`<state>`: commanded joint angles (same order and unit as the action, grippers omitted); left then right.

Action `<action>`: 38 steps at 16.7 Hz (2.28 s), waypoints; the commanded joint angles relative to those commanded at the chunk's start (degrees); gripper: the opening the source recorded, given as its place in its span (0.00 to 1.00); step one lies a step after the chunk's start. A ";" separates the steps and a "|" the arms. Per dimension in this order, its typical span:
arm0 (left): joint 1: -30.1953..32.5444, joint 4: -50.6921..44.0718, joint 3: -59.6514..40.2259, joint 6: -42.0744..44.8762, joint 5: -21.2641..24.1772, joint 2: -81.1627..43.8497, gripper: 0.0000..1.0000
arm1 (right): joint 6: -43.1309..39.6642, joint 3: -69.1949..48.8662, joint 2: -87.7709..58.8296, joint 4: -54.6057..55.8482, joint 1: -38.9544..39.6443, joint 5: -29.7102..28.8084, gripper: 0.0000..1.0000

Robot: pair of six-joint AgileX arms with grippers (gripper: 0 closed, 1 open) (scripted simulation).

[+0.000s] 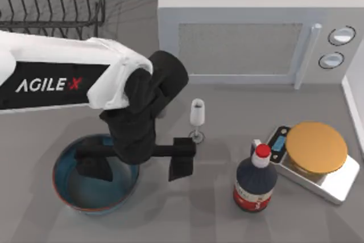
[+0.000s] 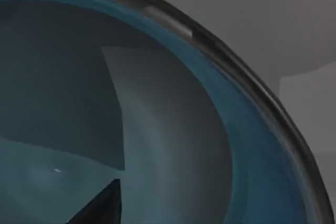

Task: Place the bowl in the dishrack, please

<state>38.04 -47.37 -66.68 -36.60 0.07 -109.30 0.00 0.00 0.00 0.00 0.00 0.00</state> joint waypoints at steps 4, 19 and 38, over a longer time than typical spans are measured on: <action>0.00 0.00 0.00 0.00 0.00 0.00 0.92 | 0.00 0.00 0.00 0.00 0.00 0.00 1.00; 0.00 0.00 0.00 0.00 0.00 0.00 0.00 | 0.00 0.00 0.00 0.00 0.00 0.00 1.00; 0.60 -38.65 -33.92 -0.77 -0.02 3.01 0.00 | 0.00 0.00 0.00 0.00 0.00 0.00 1.00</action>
<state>38.65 -86.02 -100.60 -37.36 0.05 -106.29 0.00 0.00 0.00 0.00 0.00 0.00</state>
